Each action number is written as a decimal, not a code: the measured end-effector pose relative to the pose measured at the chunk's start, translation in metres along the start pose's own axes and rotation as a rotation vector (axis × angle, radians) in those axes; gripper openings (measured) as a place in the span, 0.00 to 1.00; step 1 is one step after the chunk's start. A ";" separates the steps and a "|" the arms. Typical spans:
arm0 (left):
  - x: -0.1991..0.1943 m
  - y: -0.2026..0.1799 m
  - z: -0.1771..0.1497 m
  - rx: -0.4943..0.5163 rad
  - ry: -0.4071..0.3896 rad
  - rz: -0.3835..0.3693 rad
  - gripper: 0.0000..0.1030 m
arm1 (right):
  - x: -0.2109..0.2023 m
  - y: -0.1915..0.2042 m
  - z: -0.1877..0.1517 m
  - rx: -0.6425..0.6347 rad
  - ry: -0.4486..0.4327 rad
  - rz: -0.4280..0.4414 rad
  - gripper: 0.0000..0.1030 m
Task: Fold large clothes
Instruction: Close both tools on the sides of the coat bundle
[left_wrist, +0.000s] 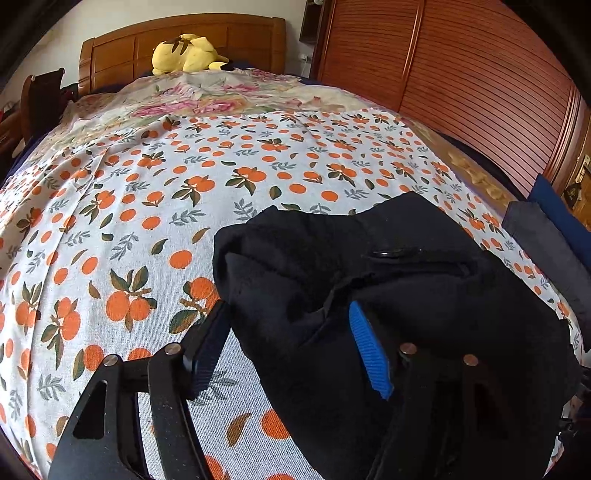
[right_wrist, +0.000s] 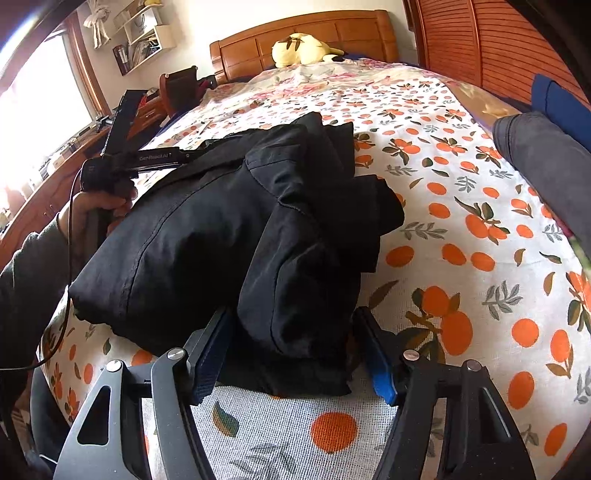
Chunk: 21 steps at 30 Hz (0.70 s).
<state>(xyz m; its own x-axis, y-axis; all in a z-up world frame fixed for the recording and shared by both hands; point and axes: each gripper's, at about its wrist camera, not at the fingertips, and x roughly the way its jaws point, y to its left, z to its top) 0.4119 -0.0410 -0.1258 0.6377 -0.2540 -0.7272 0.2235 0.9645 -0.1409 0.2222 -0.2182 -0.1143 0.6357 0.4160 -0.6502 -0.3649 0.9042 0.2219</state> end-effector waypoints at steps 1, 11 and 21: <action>0.000 -0.001 0.000 0.004 0.001 0.001 0.62 | 0.000 0.001 -0.001 0.001 -0.001 0.001 0.66; 0.000 -0.009 -0.003 0.034 0.011 0.014 0.39 | 0.003 0.004 0.002 -0.001 0.023 0.045 0.45; -0.021 -0.013 -0.003 0.068 -0.001 0.088 0.08 | -0.006 0.012 0.009 -0.061 -0.041 0.042 0.17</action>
<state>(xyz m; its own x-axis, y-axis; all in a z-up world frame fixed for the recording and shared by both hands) 0.3935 -0.0480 -0.1108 0.6575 -0.1690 -0.7342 0.2162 0.9758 -0.0309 0.2203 -0.2090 -0.1012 0.6459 0.4586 -0.6103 -0.4321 0.8787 0.2029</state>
